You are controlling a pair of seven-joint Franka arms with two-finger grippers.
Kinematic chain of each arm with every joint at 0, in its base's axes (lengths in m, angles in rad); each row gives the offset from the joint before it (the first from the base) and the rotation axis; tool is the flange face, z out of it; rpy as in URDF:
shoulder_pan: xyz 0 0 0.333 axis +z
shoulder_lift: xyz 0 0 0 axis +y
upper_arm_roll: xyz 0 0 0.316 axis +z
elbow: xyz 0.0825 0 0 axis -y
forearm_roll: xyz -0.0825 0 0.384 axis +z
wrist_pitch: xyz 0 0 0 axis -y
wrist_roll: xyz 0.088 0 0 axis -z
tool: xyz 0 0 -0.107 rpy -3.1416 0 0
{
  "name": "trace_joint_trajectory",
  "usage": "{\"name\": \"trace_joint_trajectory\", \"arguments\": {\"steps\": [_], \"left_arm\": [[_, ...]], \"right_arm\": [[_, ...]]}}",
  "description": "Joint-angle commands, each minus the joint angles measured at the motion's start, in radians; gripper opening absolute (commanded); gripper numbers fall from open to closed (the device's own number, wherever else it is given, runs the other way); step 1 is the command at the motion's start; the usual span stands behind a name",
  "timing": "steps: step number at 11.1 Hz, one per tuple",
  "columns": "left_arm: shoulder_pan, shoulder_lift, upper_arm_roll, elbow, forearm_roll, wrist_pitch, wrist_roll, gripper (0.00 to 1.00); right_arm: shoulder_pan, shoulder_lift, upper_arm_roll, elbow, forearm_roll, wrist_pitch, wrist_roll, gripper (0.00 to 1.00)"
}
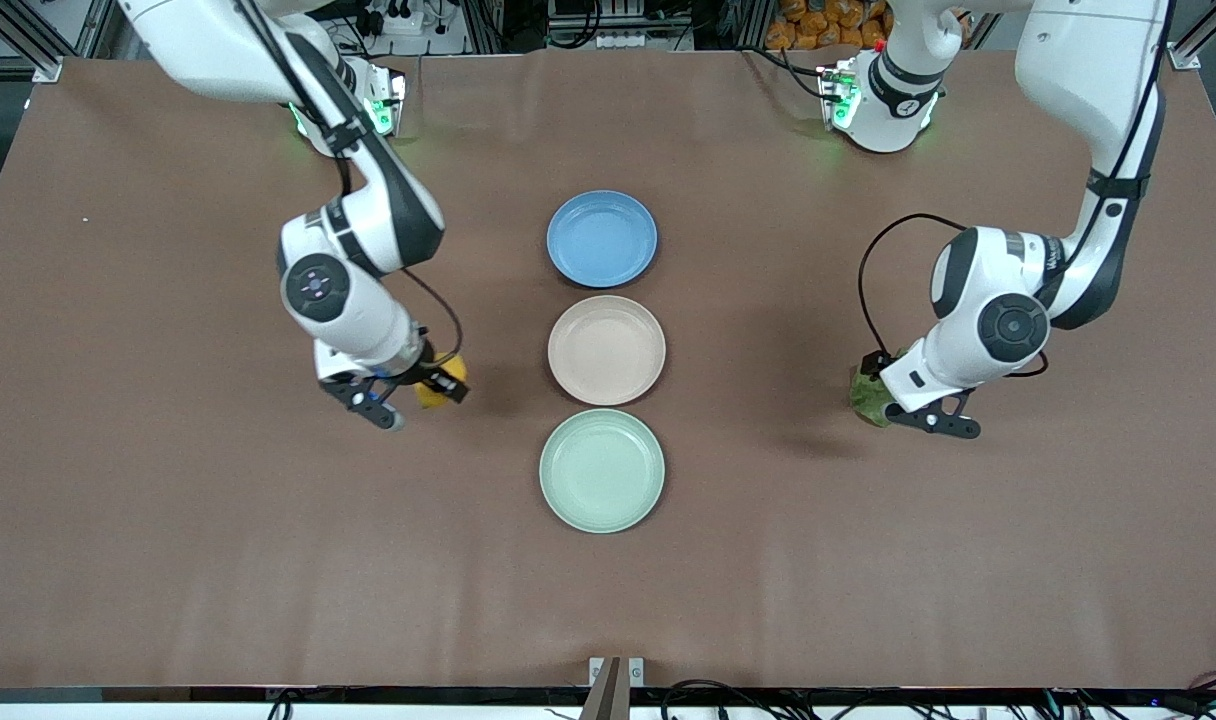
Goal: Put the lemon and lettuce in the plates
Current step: 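Carry the lemon onto the cream plate while the left gripper grasps lettuce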
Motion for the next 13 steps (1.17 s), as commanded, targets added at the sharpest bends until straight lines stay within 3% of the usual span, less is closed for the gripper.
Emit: {"name": "trace_joint_trajectory", "arguments": {"steps": [1, 5, 7, 8, 9, 10, 12, 13], "left_arm": [[-0.020, 0.056, -0.001, 0.003, 0.026, 0.018, 0.012, 1.00], [-0.022, 0.119, 0.000, 0.017, 0.026, 0.034, 0.011, 1.00], [-0.020, 0.138, 0.000, 0.020, 0.026, 0.048, 0.011, 1.00], [-0.020, 0.144, 0.000, 0.022, 0.026, 0.055, 0.011, 0.94], [-0.013, 0.145, -0.001, 0.023, 0.026, 0.064, 0.009, 0.30], [-0.010, 0.150, -0.001, 0.023, 0.026, 0.074, -0.004, 0.00], [-0.010, 0.148, 0.000, 0.026, 0.026, 0.080, -0.006, 0.00], [-0.014, 0.144, -0.001, 0.028, 0.025, 0.080, -0.007, 0.00]], "right_arm": [[0.068, 0.039, 0.069, 0.085, 0.064, -0.018, 0.222, 0.00], [0.244, 0.186, 0.067, 0.244, 0.035, -0.006, 0.498, 0.00], [0.289, 0.267, 0.060, 0.290, -0.075, -0.003, 0.595, 0.00], [0.298, 0.293, 0.060, 0.290, -0.124, -0.003, 0.629, 0.00], [0.301, 0.306, 0.060, 0.289, -0.149, -0.003, 0.632, 0.00], [0.310, 0.316, 0.057, 0.287, -0.154, -0.006, 0.632, 0.00], [0.315, 0.314, 0.050, 0.289, -0.166, -0.020, 0.631, 0.00], [0.315, 0.312, 0.050, 0.292, -0.168, -0.020, 0.629, 0.34]]}}
